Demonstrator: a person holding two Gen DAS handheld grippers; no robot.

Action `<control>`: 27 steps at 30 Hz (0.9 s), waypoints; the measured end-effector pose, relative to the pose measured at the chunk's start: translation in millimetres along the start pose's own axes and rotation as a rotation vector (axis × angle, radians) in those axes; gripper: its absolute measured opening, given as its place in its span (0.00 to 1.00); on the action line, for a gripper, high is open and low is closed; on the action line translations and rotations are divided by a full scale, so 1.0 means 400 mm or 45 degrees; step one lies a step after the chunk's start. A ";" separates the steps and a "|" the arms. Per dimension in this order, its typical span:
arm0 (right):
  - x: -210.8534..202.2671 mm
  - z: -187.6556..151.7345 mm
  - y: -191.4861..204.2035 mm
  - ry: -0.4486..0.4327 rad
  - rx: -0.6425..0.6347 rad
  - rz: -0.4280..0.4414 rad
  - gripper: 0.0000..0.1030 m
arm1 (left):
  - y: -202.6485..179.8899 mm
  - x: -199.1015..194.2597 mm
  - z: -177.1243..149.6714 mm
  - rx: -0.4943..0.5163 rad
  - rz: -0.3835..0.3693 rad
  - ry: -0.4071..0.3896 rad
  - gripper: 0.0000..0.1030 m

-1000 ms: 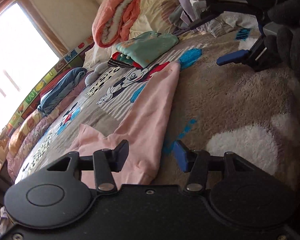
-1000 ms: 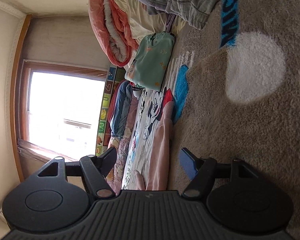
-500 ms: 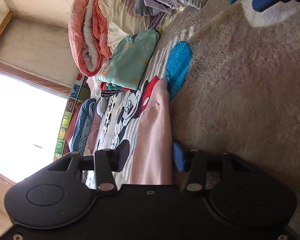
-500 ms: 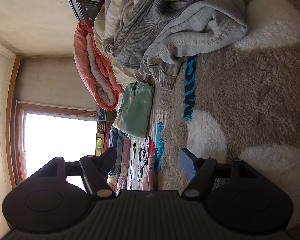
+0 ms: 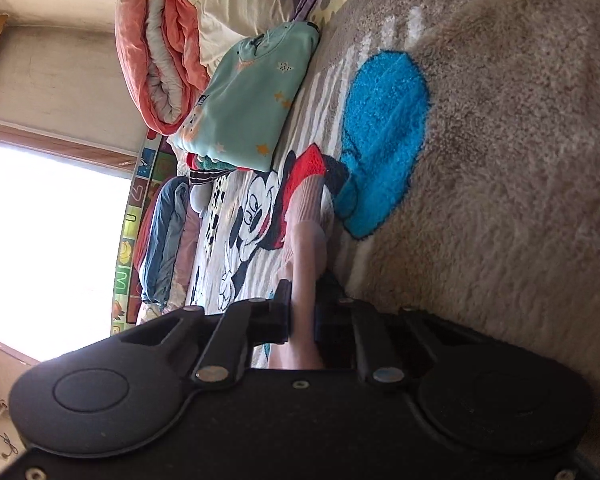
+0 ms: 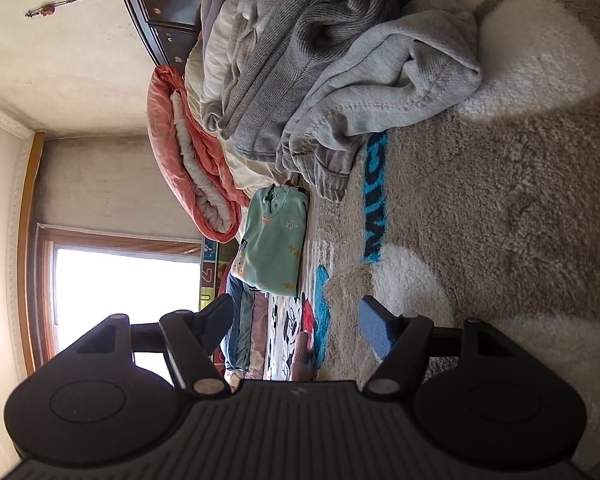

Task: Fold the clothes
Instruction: 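Lift the ribbed cuff with the left gripper, raising half the sweatshirt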

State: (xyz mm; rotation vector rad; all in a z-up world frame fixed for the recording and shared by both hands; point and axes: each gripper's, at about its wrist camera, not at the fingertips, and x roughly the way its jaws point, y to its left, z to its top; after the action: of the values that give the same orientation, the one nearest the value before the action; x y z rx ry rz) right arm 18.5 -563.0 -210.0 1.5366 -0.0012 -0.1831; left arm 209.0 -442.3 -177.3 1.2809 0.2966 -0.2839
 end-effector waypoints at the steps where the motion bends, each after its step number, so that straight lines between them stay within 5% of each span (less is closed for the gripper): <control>1: -0.002 0.000 -0.001 -0.008 0.002 0.005 0.67 | 0.005 0.008 0.004 -0.010 -0.006 0.006 0.05; 9: -0.012 -0.031 0.022 -0.006 -0.130 -0.028 0.66 | 0.282 -0.080 -0.060 -0.553 -0.184 -0.079 0.04; 12: -0.010 -0.082 0.060 0.084 -0.278 -0.002 0.69 | 0.386 -0.121 -0.111 -0.764 -0.281 -0.104 0.04; 15: -0.001 -0.181 0.139 0.263 -0.582 0.094 0.69 | 0.473 -0.160 -0.182 -0.950 -0.365 -0.129 0.03; 20: 0.017 -0.428 0.252 0.562 -1.194 0.211 0.69 | 0.558 -0.217 -0.284 -1.110 -0.369 -0.173 0.03; 27: 0.044 -0.698 0.260 0.783 -1.678 0.084 0.59 | 0.645 -0.266 -0.440 -1.271 -0.357 -0.220 0.03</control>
State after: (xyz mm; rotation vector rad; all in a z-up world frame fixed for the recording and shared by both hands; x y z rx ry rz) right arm 80.1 -285.7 -119.2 0.2244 0.4660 0.3135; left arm 194.9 -200.4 46.6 0.2259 0.3991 -0.4105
